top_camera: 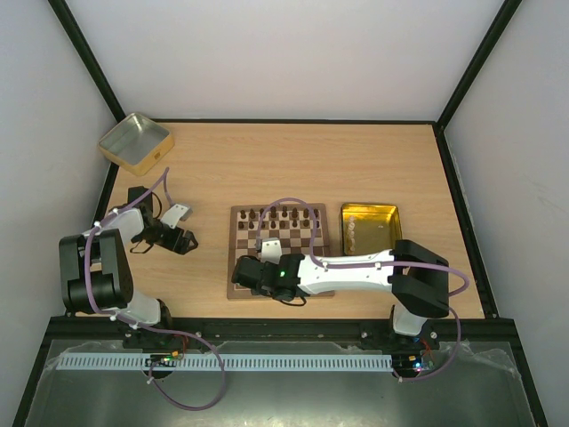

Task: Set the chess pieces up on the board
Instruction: Place the chess piece on the chessboard.

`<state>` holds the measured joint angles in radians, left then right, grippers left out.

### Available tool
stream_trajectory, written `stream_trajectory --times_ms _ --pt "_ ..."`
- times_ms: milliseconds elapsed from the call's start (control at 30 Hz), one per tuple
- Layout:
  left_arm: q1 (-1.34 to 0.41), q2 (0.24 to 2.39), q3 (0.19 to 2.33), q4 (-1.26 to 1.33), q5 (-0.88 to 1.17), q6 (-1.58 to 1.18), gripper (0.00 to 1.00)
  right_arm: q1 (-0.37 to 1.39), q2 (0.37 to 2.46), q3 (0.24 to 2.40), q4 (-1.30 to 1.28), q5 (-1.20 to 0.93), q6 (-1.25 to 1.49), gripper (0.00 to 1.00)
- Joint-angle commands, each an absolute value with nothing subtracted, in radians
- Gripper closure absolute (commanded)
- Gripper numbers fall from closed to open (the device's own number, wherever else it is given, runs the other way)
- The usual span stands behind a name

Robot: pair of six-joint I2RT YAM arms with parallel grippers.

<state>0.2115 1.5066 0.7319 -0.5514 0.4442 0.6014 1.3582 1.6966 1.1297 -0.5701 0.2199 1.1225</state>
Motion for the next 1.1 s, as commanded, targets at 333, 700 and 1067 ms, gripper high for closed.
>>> stream_trajectory --times_ms 333,700,1067 --pt "0.215 1.518 0.699 -0.618 0.411 0.605 0.17 1.351 1.731 1.137 -0.584 0.221 1.117 0.83" --pt "0.216 1.511 0.697 -0.615 0.408 0.604 0.16 1.351 1.685 1.167 -0.623 0.252 1.121 0.78" --pt "0.216 1.512 0.698 -0.617 0.409 0.604 0.16 1.194 1.464 1.101 -0.735 0.366 1.081 0.77"
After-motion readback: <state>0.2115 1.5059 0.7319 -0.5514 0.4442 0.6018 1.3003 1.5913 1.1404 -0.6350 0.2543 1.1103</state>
